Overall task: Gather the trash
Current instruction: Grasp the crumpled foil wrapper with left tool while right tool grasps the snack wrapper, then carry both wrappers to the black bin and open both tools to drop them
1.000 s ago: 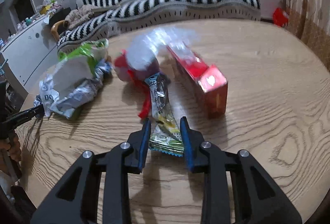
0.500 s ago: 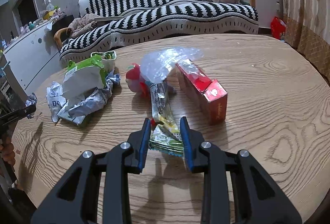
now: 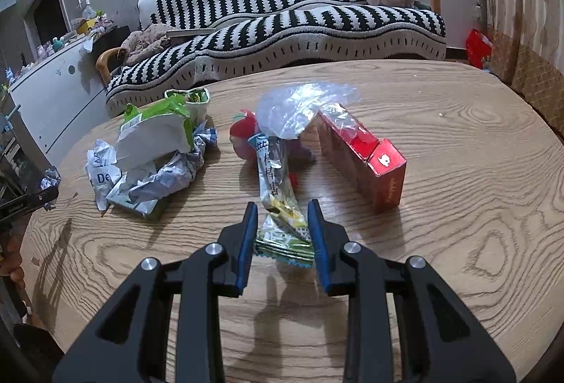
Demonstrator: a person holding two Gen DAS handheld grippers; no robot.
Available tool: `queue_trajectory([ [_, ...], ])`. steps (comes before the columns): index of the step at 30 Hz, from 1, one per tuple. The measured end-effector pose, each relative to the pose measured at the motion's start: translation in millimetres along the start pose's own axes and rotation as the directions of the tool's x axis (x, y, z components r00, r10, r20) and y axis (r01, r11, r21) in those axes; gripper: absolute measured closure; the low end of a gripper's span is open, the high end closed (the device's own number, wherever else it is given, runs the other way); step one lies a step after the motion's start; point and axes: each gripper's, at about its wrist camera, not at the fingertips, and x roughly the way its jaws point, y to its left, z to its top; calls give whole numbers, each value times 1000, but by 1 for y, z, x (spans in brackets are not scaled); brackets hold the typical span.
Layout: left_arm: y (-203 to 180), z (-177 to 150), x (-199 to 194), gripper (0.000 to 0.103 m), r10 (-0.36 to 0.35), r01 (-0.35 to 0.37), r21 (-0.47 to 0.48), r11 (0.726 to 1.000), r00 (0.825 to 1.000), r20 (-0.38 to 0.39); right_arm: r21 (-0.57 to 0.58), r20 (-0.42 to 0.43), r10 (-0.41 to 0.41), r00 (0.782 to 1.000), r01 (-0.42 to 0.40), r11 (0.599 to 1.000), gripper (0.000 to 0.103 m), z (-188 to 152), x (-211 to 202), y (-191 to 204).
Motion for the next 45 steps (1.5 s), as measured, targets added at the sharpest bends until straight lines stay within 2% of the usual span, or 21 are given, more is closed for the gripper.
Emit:
queue_trajectory([
  [5,-9,-1,2,67,19,-19,45,999,1000,-12,-20,-11,17,1000,-17,1000,74,-1,2,5],
  [10,-18,-3,3,67,73,-72,112,991,997,1,-34,-25,43,999,-44,998,74,0,4,7],
  [14,-19,-4,3,67,31,-29,104,994,999,-21,-37,-65,49,997,-52,998,74,-1,11,9],
  [17,-16,-2,4,67,51,-48,100,994,998,-27,-31,-55,53,997,-55,998,74,-2,9,9],
  [22,-11,-2,8,67,53,-49,68,996,997,-53,-20,-58,119,991,-121,992,74,-3,8,11],
  [26,-13,-2,5,66,67,-65,77,995,997,-30,-28,-58,109,992,-111,993,74,-2,7,14],
  [32,-19,-3,6,66,87,-83,109,991,996,-36,-11,-87,100,991,-102,995,74,-4,14,14],
  [36,-30,-3,-4,66,47,-45,102,994,999,-19,-24,-58,114,992,-115,993,74,-4,8,19],
  [40,-67,-15,-27,66,-21,22,113,993,1000,-10,27,55,149,987,-150,988,74,-6,-42,9],
  [42,-108,-32,-45,66,-106,109,162,981,994,-32,76,117,166,979,-176,981,74,-12,-77,-8],
  [43,-129,-39,-53,66,-143,149,188,971,989,-44,91,149,149,978,-163,982,74,-18,-102,-21],
  [45,-182,-58,-73,66,-236,248,261,933,969,-77,112,182,107,977,-129,985,74,-31,-138,-46],
])
